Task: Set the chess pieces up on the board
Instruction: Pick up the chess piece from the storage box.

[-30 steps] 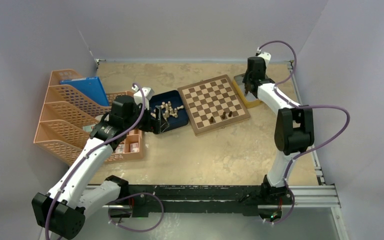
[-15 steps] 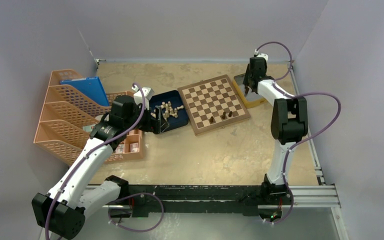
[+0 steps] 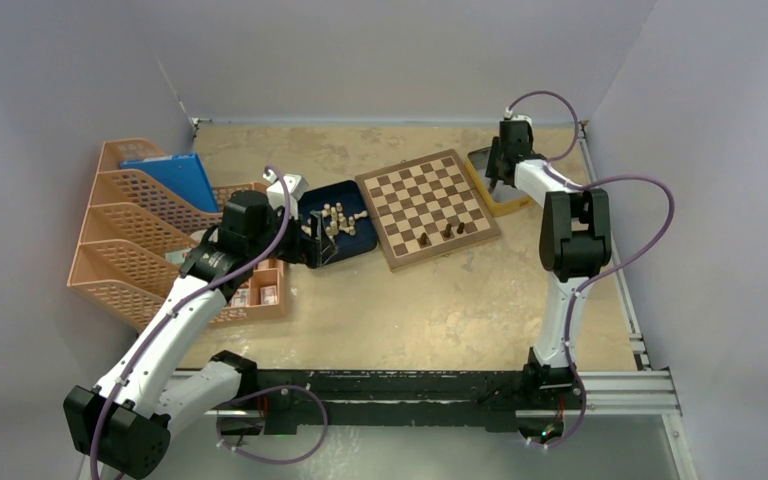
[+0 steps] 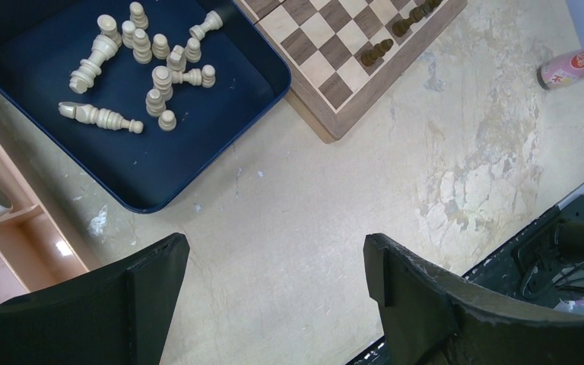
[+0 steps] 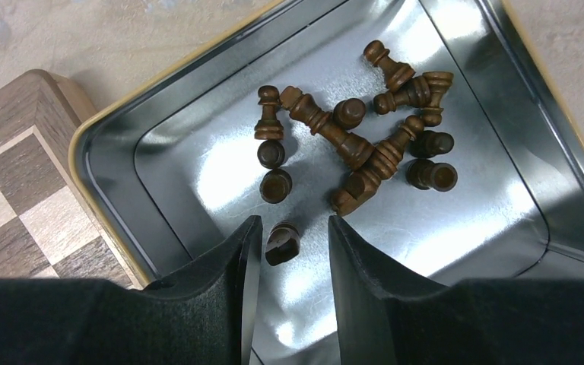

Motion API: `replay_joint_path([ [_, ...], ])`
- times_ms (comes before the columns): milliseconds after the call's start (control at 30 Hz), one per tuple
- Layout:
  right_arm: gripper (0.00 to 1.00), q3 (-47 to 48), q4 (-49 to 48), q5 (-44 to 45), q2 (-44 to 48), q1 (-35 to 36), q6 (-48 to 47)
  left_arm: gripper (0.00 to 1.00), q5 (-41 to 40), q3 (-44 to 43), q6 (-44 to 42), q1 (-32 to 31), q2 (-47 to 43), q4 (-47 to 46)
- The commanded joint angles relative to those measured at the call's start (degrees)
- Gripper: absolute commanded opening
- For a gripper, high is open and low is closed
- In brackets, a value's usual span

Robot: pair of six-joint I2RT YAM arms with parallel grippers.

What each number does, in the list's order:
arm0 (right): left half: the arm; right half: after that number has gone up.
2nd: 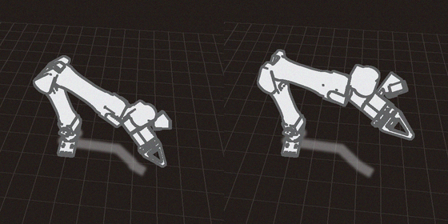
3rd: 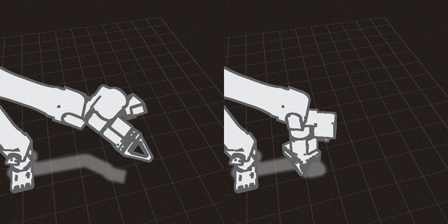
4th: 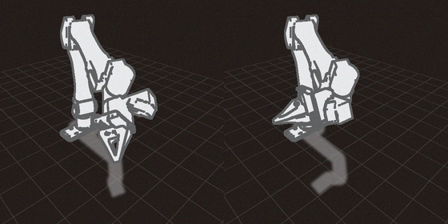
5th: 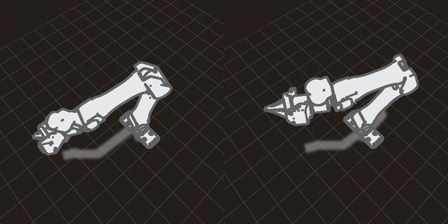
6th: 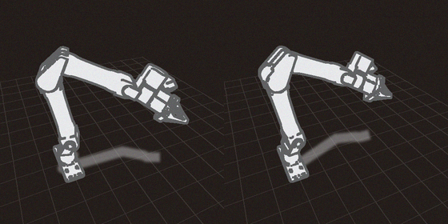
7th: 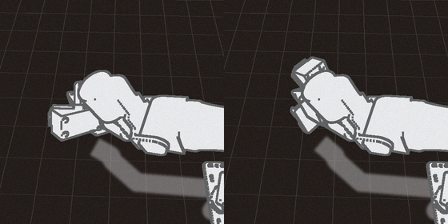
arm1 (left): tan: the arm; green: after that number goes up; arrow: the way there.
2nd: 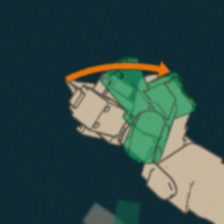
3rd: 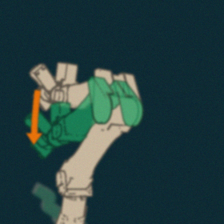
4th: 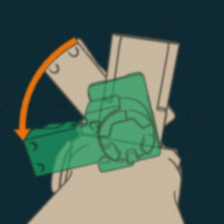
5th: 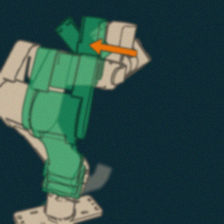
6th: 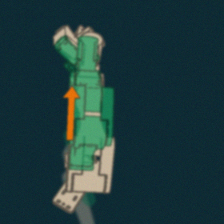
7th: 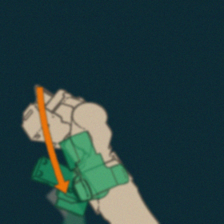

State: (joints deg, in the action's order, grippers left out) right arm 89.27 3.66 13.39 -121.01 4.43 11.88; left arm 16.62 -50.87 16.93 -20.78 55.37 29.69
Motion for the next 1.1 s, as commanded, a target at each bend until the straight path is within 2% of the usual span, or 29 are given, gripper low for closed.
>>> replay_joint_path([
  [0,0.40,2.2,0.0,-1.3,0.0,-0.4,-1.1,0.86,-0.4,-0.6,-0.1,-0.3,-0.3,-1.4],
  [267,0.36,3.3,1.0,-2.1,-1.2,-0.4,-1.0,0.85,-0.5,-0.7,-0.1,-0.3,-0.4,-1.4],
  [633,0.23,3.2,1.2,-1.5,-0.5,-0.4,-0.8,0.85,-0.5,-0.7,-0.1,-0.3,-0.5,-1.4],
  [1067,0.19,5.5,5.5,2.6,4.2,-0.1,2.5,0.85,-0.3,-0.7,-0.1,-0.3,-1.3,-1.5],
])
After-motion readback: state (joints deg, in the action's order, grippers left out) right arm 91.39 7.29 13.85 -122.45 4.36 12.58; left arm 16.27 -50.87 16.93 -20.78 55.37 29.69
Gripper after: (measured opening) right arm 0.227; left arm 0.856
